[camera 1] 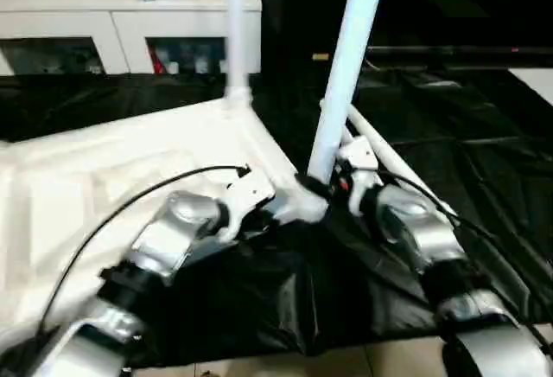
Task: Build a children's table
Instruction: Insert table leg to table base
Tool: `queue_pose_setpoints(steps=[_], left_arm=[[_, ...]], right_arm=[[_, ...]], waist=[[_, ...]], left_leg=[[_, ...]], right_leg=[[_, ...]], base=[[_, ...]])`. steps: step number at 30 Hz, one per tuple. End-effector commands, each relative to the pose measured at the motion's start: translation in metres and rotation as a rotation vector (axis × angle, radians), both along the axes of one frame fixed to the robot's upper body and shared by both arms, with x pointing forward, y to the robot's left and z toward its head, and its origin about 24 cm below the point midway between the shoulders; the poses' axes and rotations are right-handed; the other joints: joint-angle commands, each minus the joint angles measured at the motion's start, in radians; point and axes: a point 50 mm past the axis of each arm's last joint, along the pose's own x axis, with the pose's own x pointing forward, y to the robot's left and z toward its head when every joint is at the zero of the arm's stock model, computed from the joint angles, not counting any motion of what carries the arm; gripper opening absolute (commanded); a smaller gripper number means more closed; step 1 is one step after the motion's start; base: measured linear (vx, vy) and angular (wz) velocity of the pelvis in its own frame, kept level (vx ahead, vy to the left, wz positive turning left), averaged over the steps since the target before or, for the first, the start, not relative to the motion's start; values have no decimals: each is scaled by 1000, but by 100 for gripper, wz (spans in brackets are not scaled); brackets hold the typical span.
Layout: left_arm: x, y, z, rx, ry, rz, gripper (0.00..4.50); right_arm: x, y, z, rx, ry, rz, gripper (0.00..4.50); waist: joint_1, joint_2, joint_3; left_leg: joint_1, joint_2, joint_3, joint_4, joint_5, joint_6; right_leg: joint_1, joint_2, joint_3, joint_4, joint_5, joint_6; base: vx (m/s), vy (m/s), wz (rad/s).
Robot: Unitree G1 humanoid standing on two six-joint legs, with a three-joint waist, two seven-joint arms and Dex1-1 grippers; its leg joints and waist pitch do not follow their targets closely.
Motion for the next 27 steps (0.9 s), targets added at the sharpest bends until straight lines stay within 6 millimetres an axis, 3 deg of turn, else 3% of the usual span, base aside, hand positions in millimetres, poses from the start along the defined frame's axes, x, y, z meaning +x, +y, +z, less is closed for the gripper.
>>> queue_pose_setpoints(steps=[1, 5, 9, 15, 18, 20, 22, 25, 27], left_arm=[[14, -6, 34, -40, -120, 97, 0], [12, -21, 38, -49, -137, 149, 0], [12, -25, 37, -32, -150, 144, 0], [12, -22, 38, -30, -161, 114, 0], [10, -23, 39, -32, -173, 86, 0], [9, -23, 39, -32, -175, 72, 0], [9, -23, 39, -33, -173, 62, 0], [8, -23, 41, -39, -184, 42, 0], [7, -22, 42, -50, -182, 20, 0]], right_arm=[[-12, -13, -46, -105, 202, -136, 190], [-8, -1, -45, -77, 234, -170, 190], [-7, 5, -46, -71, 247, -164, 190], [-9, 12, -47, -62, 261, -133, 190], [-5, 11, -42, 0, 260, -146, 260], [-3, 11, -39, 5, 246, -152, 262], [-1, 10, -36, -1, 232, -150, 294], [3, 8, -29, 9, 203, -152, 310], [7, 5, -17, 31, 158, -109, 329]], waist=[[-2, 8, -46], [0, -1, -54], [3, 1, -57], [5, 3, -60], [2, 4, -59], [2, 5, -59], [6, 6, -62], [9, 5, -64], [17, 3, -73]], left_leg=[[22, 61, -34, -79, -444, -43], [14, 62, -30, -80, -391, -21], [8, 60, -24, -77, -318, 4], [9, 61, -24, -77, -307, 5], [13, 62, -26, -79, -345, -6], [15, 63, -25, -78, -343, -8], [9, 64, -24, -78, -307, -6], [11, 63, -21, -75, -284, 1], [7, 63, -18, -68, -215, 17]], right_leg=[[17, -90, 57, -87, -464, -170], [27, -88, 57, -82, -388, -178], [33, -87, 59, -72, -284, -201], [36, -88, 58, -72, -297, -203], [33, -88, 57, -77, -338, -192], [31, -88, 58, -77, -327, -199], [35, -86, 58, -68, -274, -208], [36, -87, 59, -64, -237, -222], [42, -86, 59, -52, -143, -239]], base=[[0, 0, 0], [0, 0, 0], [0, 0, 0], [0, 0, 0], [0, 0, 0], [0, 0, 0], [0, 0, 0], [0, 0, 0], [0, 0, 0]])
